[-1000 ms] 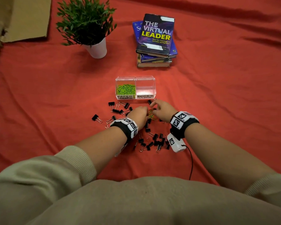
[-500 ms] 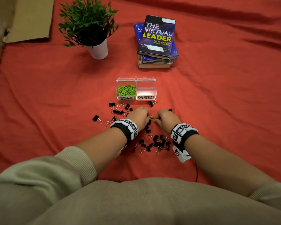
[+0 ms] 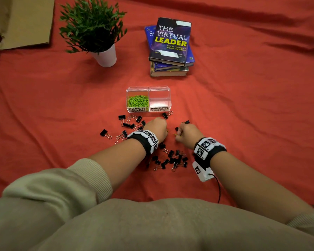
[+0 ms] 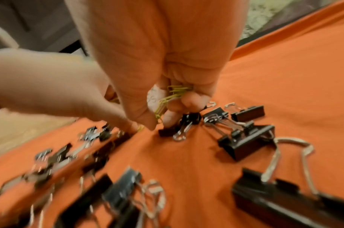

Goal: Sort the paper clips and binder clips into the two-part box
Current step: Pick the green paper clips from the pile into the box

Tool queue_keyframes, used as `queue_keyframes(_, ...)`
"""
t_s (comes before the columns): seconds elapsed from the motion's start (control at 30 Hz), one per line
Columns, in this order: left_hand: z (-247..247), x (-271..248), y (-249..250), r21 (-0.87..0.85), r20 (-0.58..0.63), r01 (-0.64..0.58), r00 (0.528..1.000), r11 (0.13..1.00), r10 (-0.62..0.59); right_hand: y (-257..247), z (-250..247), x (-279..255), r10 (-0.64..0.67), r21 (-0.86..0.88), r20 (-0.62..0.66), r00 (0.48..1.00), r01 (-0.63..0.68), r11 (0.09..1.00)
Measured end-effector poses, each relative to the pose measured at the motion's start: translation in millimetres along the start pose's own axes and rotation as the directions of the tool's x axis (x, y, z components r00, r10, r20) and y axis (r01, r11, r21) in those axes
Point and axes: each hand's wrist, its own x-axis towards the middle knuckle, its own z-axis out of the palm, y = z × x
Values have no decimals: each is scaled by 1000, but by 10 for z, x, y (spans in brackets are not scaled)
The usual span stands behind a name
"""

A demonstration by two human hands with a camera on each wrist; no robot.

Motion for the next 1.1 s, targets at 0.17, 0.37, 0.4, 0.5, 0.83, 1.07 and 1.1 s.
queue_keyframes(0.17,-5,-16,31,143,91,-57,995,988,44,34,-216,-41,102,431,-36,994,-77,899)
queue_keyframes(0.37,-31,-49,-34,99,160,-28,987,995,12,-153,-497,81,71,710,-30,997,-28,704)
queue_keyframes(0.4,-31,-61,-45,75,172,-28,985,997,15,-220,-544,115,50,716,-34,998,-11,698)
queue_keyframes(0.5,-28,-118,-118,-32,176,-28,984,999,33,-450,-657,275,-11,678,-59,998,48,734)
queue_keyframes(0.83,-434,-209,-800,-514,-67,153,974,844,-217,-1472,-536,893,-214,68,-96,972,221,973)
queue_keyframes(1.07,-863,-103,-1170,-474,-119,161,963,866,-244,-1670,-299,963,-279,-180,13,960,277,944)
queue_keyframes(1.1,-918,-74,-1173,-445,-131,146,965,884,-226,-1641,-312,952,-278,-164,5,960,276,947)
